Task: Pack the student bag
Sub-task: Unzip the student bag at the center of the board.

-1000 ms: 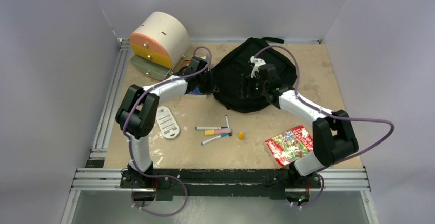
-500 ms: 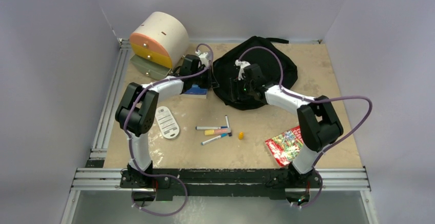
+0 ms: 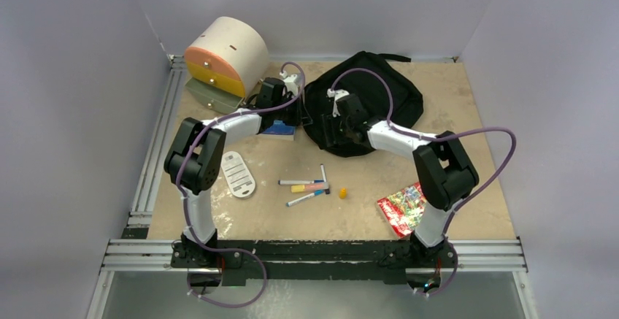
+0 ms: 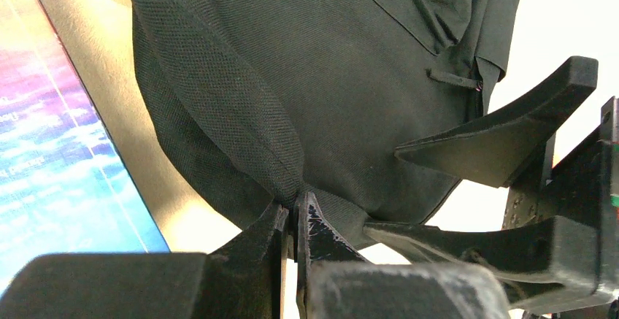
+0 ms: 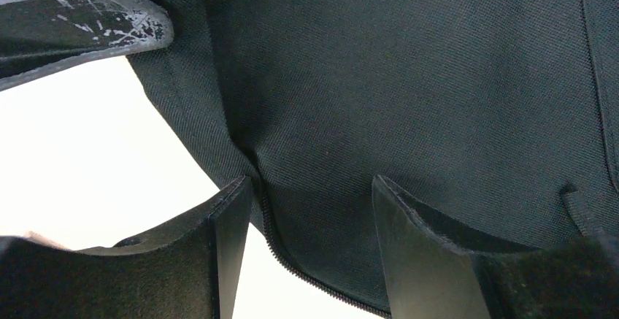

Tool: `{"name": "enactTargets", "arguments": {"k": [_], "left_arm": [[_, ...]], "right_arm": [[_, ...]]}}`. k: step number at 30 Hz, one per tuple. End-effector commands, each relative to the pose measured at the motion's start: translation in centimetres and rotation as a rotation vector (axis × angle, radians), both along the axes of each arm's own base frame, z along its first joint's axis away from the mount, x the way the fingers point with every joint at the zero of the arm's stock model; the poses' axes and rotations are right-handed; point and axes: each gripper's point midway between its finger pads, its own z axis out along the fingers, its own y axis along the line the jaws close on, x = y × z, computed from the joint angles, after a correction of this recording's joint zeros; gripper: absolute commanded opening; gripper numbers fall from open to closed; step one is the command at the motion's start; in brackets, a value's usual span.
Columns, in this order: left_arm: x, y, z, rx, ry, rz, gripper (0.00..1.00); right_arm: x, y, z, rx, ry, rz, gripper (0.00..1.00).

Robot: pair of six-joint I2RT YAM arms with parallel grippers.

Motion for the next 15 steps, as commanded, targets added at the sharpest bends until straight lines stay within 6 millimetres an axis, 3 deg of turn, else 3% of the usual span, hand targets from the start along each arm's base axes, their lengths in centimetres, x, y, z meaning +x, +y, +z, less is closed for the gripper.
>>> {"name": "enactTargets", "arguments": {"k": [1, 3, 7, 12, 15], "left_arm": [[1.0, -1.1, 3.8, -0.055, -0.115, -0.043, 0.00], [1.0, -1.1, 3.7, -0.056, -0.112, -0.045, 0.00], [1.0, -1.2, 3.6, -0.054, -0.107, -0.045, 0.00], [1.1, -1.1, 3.4, -0.044, -0.099, -0.038, 0.00], [1.3, -0.9, 3.3, -0.032, -0.094, -0.024, 0.00]], "right_arm": [[1.6, -0.8, 0.3, -0.119, -0.066, -0.068, 0.64], [1.9, -0.7, 0.1, -0.152, -0.077, -0.075, 0.61], [2.7, -0.5, 0.3, -0.165, -0.102, -0.096, 0.33], [2.8, 0.0, 1.8, -0.112, -0.123, -0.107, 0.05], [2.0, 0.2, 2.7, -0.073, -0.115, -0.098, 0.00]]}}
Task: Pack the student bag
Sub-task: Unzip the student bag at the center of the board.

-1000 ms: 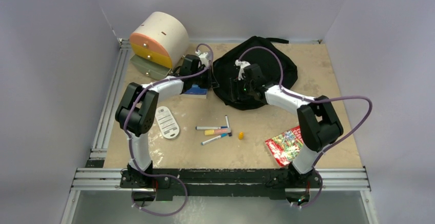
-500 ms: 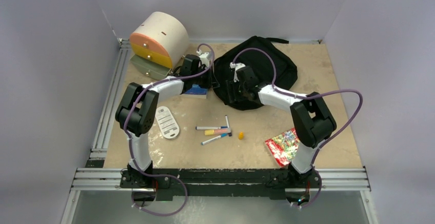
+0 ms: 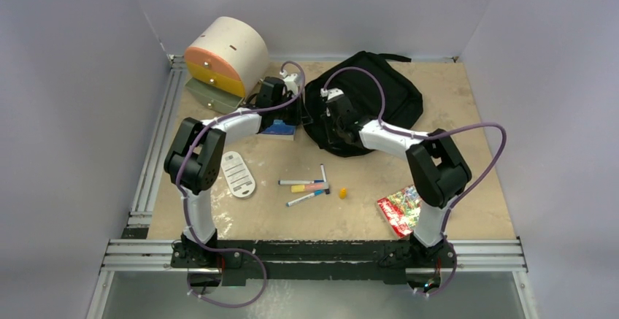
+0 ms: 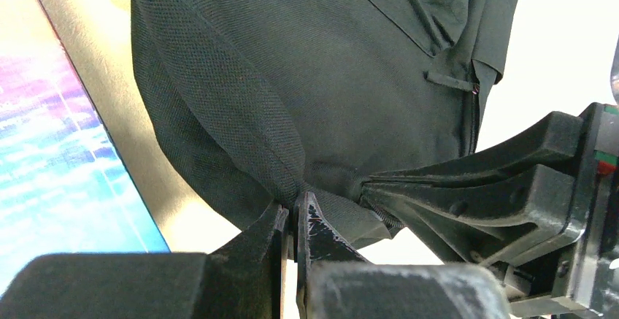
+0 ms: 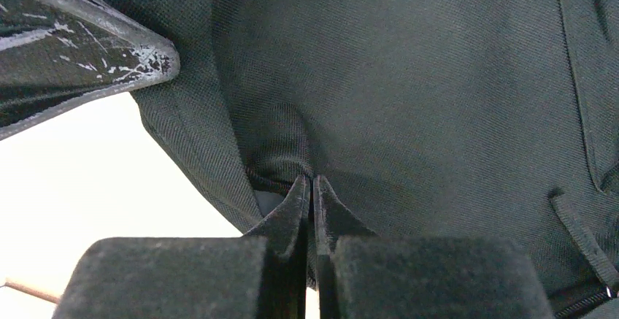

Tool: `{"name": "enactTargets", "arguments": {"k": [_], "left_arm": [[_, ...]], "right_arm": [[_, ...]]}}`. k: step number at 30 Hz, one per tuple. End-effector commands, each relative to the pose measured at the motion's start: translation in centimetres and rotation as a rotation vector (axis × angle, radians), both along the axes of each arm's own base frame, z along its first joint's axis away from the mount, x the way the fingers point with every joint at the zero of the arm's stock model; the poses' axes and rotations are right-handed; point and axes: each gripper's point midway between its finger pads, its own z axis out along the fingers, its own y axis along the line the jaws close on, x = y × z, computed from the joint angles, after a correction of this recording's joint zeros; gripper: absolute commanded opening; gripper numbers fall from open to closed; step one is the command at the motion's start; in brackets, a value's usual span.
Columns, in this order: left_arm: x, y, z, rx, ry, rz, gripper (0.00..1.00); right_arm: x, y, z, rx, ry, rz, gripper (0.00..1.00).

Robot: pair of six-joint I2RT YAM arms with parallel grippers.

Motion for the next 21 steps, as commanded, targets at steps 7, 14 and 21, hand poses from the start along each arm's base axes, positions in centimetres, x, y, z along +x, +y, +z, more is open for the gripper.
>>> {"name": "enactTargets", "arguments": {"k": [7, 14, 21], "left_arm": [[1.6, -0.3, 2.9, -0.003, -0.081, 0.015, 0.00], [1.8, -0.2, 3.0, 0.005, -0.078, 0.021, 0.00], [1.8, -0.1, 3.1, 0.011, -0.069, 0.026, 0.24]], "right_arm": [[1.3, -2.4, 6.3, 0.023, -0.150, -0.122, 0.00], [2.8, -4.3, 6.7, -0.008, -0.166, -0.218, 0.00], [5.3, -5.4, 7.7, 0.054, -0.171, -0.257, 0.00]]}}
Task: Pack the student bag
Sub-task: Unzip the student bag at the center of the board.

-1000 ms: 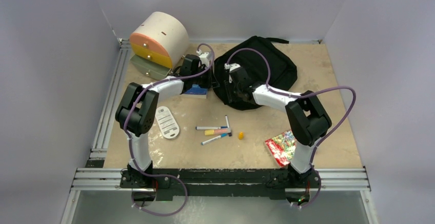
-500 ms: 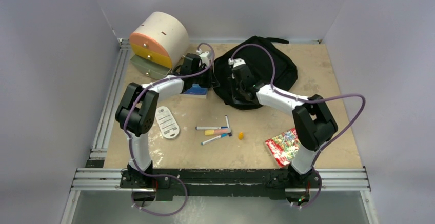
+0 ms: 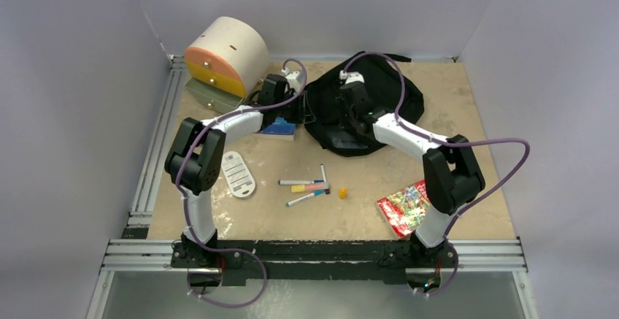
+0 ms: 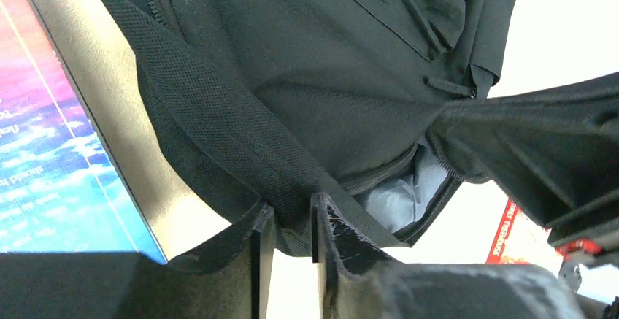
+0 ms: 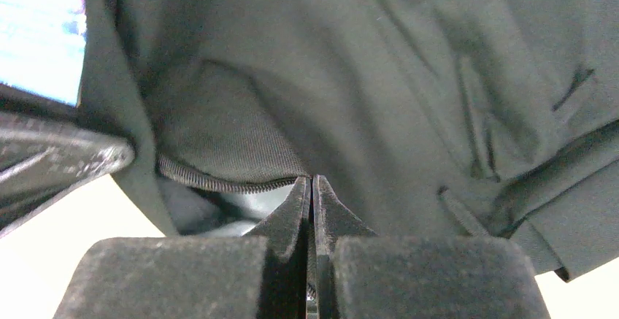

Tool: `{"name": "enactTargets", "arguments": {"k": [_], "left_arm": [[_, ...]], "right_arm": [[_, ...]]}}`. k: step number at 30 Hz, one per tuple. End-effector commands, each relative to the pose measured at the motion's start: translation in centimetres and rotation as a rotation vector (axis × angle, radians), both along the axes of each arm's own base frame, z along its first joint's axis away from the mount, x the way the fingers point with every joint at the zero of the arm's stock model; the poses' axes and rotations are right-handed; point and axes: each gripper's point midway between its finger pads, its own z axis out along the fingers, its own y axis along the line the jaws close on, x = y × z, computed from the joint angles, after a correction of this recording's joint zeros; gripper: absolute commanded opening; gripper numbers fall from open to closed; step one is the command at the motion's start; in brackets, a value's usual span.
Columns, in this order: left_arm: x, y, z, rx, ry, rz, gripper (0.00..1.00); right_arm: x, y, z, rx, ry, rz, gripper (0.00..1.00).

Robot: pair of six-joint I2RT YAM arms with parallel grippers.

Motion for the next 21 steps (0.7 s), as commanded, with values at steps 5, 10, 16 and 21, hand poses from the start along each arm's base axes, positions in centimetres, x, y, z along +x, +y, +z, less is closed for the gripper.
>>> {"name": "enactTargets", "arguments": {"k": [5, 10, 16, 21], "left_arm": [[1.6, 0.3, 3.0, -0.008, -0.086, 0.019, 0.41], [1.6, 0.2, 2.7, -0.009, -0.074, 0.017, 0.42], [1.6, 0.2, 2.4, -0.009, -0.065, 0.019, 0.43], [1.8, 0.1, 2.0, -0.010, -0.052, 0.030, 0.37]], "right_arm": [[3.8, -1.9, 3.4, 0.077, -0.065, -0.085, 0.00], [5.3, -3.2, 4.6, 0.124, -0.090, -0.125, 0.00], [7.7, -5.6, 6.7, 0.160, -0.148, -0.205, 0.00], [9.7, -9.2, 8.0, 0.188, -0.218, -0.329, 0.00]]}}
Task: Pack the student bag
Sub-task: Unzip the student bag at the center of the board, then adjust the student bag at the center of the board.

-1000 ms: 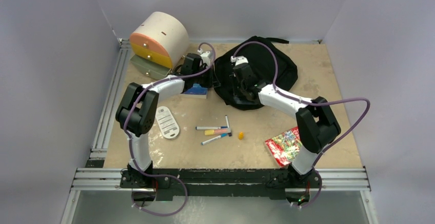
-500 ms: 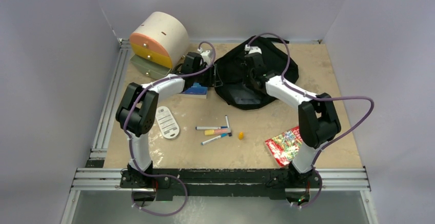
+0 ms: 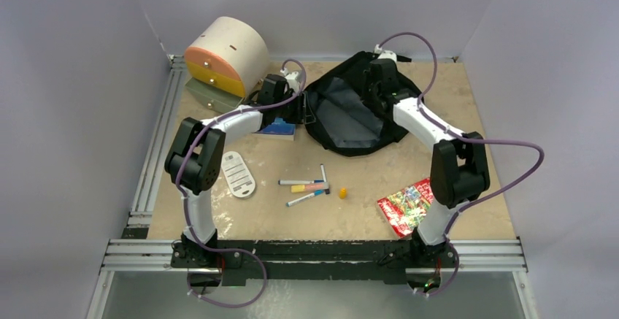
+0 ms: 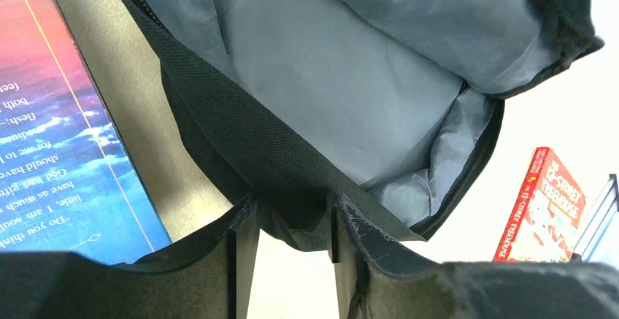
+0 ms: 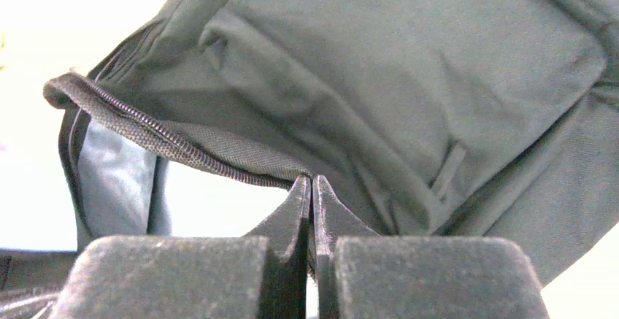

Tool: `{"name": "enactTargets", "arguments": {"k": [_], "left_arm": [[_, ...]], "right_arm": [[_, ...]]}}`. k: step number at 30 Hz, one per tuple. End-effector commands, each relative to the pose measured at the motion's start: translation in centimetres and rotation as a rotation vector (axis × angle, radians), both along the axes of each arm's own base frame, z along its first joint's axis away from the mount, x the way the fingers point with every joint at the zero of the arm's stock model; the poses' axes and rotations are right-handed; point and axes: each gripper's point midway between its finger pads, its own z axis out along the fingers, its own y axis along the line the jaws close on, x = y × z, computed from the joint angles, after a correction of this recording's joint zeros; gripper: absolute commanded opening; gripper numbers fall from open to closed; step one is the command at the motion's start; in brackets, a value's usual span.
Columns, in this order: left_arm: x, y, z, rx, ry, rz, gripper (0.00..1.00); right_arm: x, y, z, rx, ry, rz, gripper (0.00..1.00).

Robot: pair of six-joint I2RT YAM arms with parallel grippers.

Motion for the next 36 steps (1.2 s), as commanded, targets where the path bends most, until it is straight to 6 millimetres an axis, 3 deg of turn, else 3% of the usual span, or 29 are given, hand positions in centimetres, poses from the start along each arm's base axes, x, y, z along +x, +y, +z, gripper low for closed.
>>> {"name": "enactTargets", "arguments": {"k": [1, 9, 17, 25, 29, 32, 34, 36], "left_arm": [[1.8, -0.5, 2.4, -0.029, -0.068, 0.008, 0.36], [1.4, -0.4, 1.9, -0.020, -0.037, 0.004, 0.33], [1.4, -0.5, 1.9, -0.017, -0.032, -0.002, 0.32], [1.5, -0.5, 2.2, -0.020, -0.036, -0.003, 0.33], [1.4, -0.4, 3.6, -0.068, -0.030, 0.032, 0.42], [1.7, -0.6, 5.3, -0.169, -0.018, 0.115, 0.59], [1.7, -1.2, 6.4, -0.245, 0.003, 0.163, 0.64], [2.2, -1.9, 6.2, -0.281, 0.049, 0.225, 0.66]], "right_arm": [[3.6, -3.4, 3.8, 0.057, -0.145, -0.150, 0.00], [6.6, -10.1, 4.7, 0.073, -0.238, -0.342, 0.00], [8.7, -14.5, 3.9, 0.013, -0.253, -0.480, 0.00], [9.6, -14.7, 1.7, -0.001, -0.188, -0.442, 0.00], [9.6, -14.0, 1.3, 0.023, -0.173, -0.397, 0.00], [9.5, -13.7, 1.3, 0.032, -0.170, -0.381, 0.00], [9.5, -13.7, 1.4, 0.039, -0.171, -0.379, 0.00], [9.4, -13.7, 1.6, 0.046, -0.174, -0.380, 0.00]]}}
